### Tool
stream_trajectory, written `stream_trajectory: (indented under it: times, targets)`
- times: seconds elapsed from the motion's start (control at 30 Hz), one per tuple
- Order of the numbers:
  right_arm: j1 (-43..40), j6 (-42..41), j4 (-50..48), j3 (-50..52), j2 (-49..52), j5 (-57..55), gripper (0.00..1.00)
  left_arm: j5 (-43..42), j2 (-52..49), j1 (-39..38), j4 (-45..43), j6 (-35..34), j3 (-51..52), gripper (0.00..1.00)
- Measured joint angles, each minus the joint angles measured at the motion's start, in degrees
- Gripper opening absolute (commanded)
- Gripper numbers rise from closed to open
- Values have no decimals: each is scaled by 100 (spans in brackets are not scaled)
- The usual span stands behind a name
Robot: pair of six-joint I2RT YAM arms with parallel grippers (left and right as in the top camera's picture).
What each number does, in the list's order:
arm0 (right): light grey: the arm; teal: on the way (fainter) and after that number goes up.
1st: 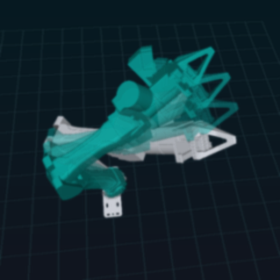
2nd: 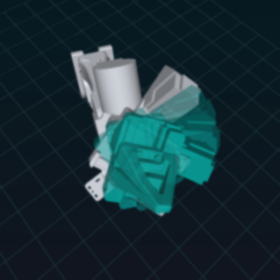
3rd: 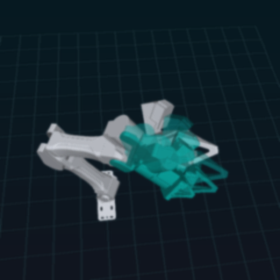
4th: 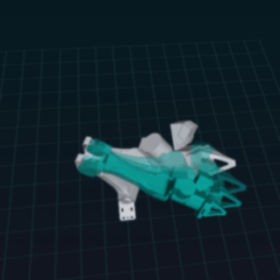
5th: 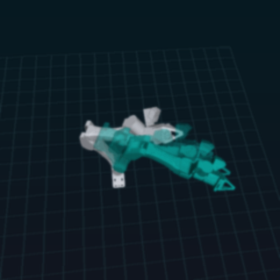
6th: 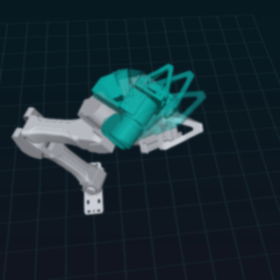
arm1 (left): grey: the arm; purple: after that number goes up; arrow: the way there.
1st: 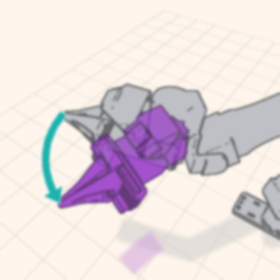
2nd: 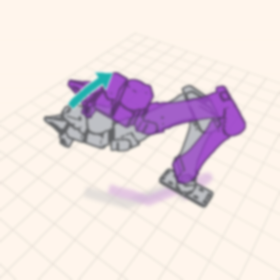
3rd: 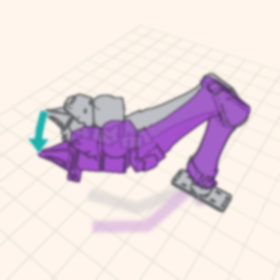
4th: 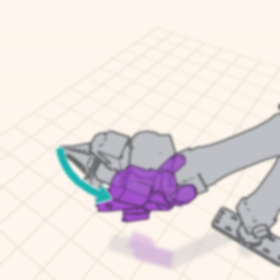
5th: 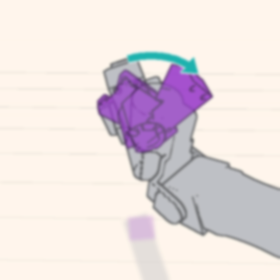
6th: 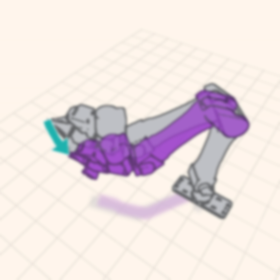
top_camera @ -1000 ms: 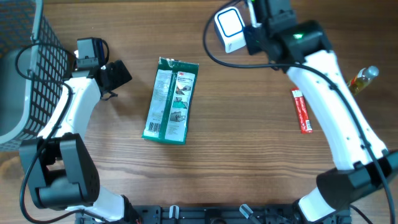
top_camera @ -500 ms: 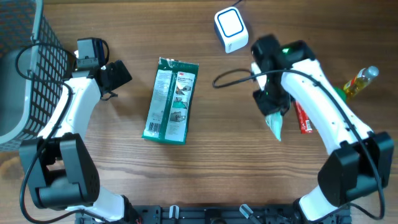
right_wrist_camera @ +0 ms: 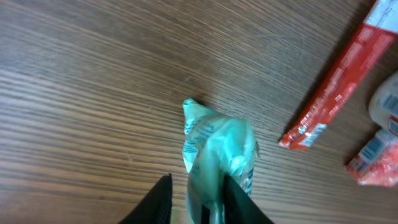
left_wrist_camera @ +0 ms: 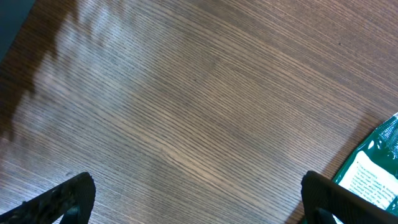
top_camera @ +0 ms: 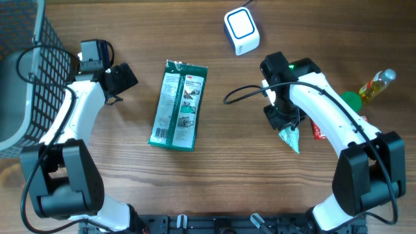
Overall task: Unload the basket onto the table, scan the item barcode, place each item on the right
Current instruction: 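Carry the wipes pack away from the scanner toward the right side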
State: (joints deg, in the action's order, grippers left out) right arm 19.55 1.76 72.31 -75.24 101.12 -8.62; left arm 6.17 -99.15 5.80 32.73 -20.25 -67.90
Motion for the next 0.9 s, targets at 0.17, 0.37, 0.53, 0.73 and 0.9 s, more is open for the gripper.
stream_trajectory:
  times: [0.17,0.37,0.53,0.73,0.9]
  targets:
    - [0,-17,-4,76,2,-42,100,-2,0,0,0,0,0,100]
    - [0,-22,-173,87,2,-44,100,0,0,0,0,0,0,100]
    - [0,-94,-697,90,2,-42,100,0,0,0,0,0,0,100]
    - [0,-811,-1058,90,2,321,100,0,0,0,-2,0,0,100]
    - [0,-1572,-1375,358,2,1305,70,0,0,0,0,0,0,100]
